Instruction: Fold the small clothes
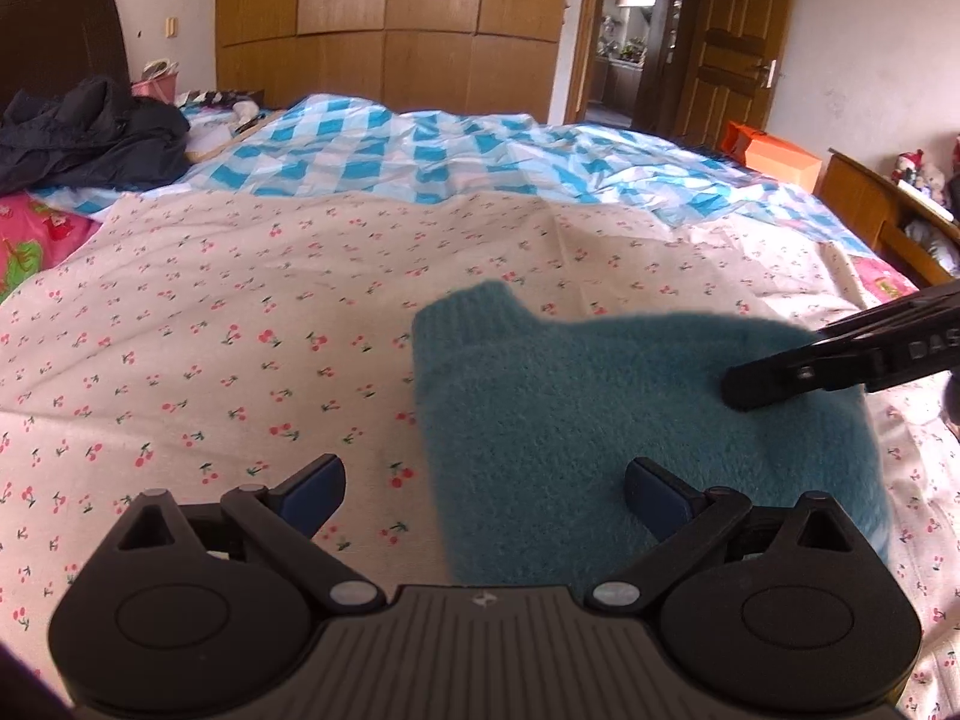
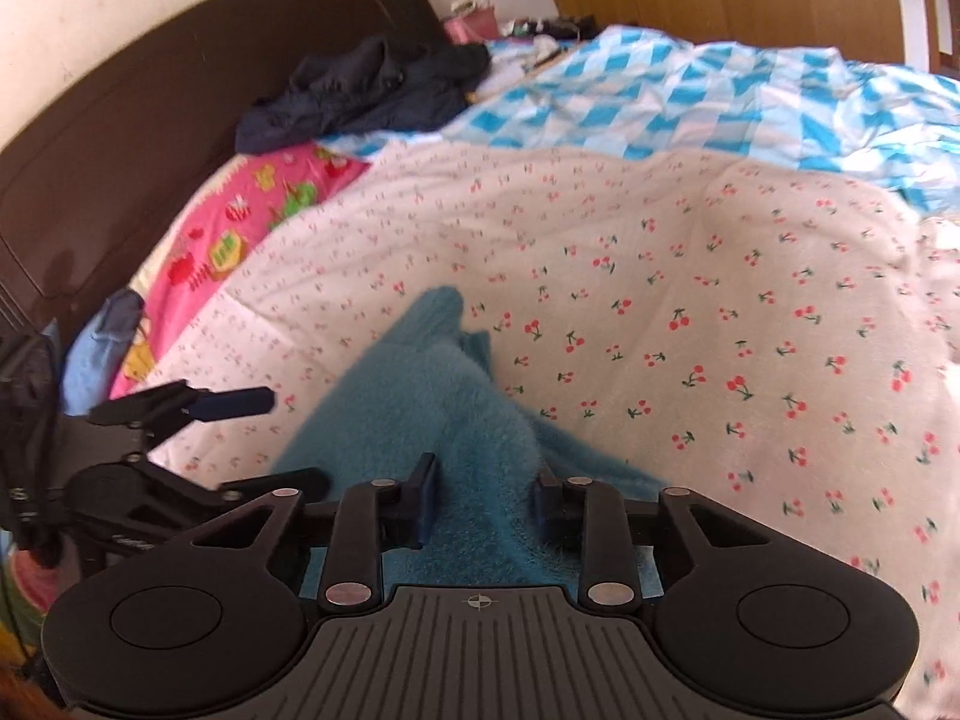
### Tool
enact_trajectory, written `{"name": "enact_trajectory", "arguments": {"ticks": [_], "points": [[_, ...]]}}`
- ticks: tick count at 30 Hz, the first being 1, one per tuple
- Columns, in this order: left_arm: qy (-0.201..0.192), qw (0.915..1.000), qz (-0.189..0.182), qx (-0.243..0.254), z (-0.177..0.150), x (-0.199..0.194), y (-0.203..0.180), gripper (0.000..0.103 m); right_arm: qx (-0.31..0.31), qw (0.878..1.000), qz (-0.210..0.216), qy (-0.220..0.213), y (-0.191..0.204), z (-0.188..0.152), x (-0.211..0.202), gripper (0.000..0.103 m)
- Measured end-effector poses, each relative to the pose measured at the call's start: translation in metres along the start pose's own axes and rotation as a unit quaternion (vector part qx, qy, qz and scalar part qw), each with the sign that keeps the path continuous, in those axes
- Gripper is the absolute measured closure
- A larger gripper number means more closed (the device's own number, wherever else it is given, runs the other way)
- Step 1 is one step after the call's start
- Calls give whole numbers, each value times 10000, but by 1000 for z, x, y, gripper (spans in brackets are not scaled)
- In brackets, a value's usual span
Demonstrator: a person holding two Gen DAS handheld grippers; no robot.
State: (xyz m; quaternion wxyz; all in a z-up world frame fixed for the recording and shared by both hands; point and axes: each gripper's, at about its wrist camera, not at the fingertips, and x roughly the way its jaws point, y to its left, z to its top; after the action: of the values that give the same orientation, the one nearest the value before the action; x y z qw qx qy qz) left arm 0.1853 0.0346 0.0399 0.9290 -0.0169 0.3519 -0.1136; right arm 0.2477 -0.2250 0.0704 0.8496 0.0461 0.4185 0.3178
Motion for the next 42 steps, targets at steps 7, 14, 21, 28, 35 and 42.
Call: {"name": "enact_trajectory", "arguments": {"ticks": [7,14,21,28,35,42], "points": [[173,9993,179,296,-3,23,-24,0,741,9956,-527,226,-44,-20,50,75],[319,9994,106,66,0,23,-18,0,968,9932,-633,-118,-38,-17,32,60],[151,9996,129,185,0,1,-23,0,616,9911,-898,-768,3,-21,-26,59],[301,9994,109,135,-13,-9,-26,0,656,9883,-1376,-49,2,-57,5,63],[285,9985,308,358,-18,-33,-36,0,570,9846,-1613,-353,27,-59,-23,60],[472,9973,471,322,-34,-58,-40,0,871,9831,-1496,-595,66,-103,-65,59]]}}
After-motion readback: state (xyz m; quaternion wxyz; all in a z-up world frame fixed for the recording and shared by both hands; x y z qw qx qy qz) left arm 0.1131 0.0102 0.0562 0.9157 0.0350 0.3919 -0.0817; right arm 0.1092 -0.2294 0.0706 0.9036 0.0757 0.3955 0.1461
